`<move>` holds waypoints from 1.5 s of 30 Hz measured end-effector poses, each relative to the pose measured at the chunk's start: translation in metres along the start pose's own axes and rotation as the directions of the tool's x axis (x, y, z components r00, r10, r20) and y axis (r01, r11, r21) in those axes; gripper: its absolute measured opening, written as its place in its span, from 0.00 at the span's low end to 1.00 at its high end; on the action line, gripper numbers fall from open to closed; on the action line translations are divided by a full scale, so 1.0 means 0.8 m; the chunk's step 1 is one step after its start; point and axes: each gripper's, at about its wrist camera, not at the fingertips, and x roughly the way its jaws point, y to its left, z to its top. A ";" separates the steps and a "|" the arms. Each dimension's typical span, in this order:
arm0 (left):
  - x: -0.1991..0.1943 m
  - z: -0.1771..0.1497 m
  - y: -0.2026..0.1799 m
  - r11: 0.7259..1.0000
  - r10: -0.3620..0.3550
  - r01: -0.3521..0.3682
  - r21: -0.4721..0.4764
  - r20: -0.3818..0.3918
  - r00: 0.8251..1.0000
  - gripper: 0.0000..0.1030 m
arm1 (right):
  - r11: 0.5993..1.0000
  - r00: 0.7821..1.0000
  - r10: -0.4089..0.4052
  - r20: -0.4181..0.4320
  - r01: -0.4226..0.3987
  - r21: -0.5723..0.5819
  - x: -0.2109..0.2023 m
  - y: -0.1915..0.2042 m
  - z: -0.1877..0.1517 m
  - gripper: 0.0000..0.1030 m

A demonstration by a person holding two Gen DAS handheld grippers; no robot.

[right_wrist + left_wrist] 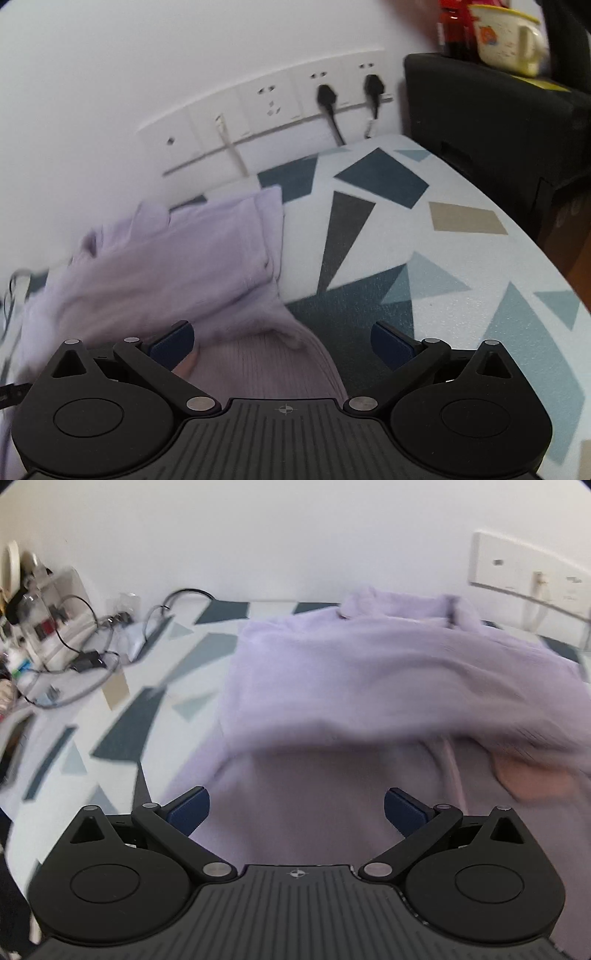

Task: Fold clothes

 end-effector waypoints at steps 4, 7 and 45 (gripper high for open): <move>-0.015 -0.033 0.018 0.996 -0.028 0.030 0.084 -0.032 0.999 1.00 | 0.998 0.997 -0.045 -0.061 0.043 -0.034 -0.007 0.007 -0.023 0.99; -0.024 -0.053 0.041 0.994 -0.036 0.039 0.099 -0.037 0.999 1.00 | 0.996 0.996 -0.074 -0.057 0.072 -0.044 -0.027 0.016 -0.051 0.99; -0.043 -0.174 0.214 0.903 -0.361 0.357 0.239 -0.030 0.932 1.00 | 0.964 0.968 -0.251 0.026 0.252 -0.078 -0.051 0.123 -0.183 0.99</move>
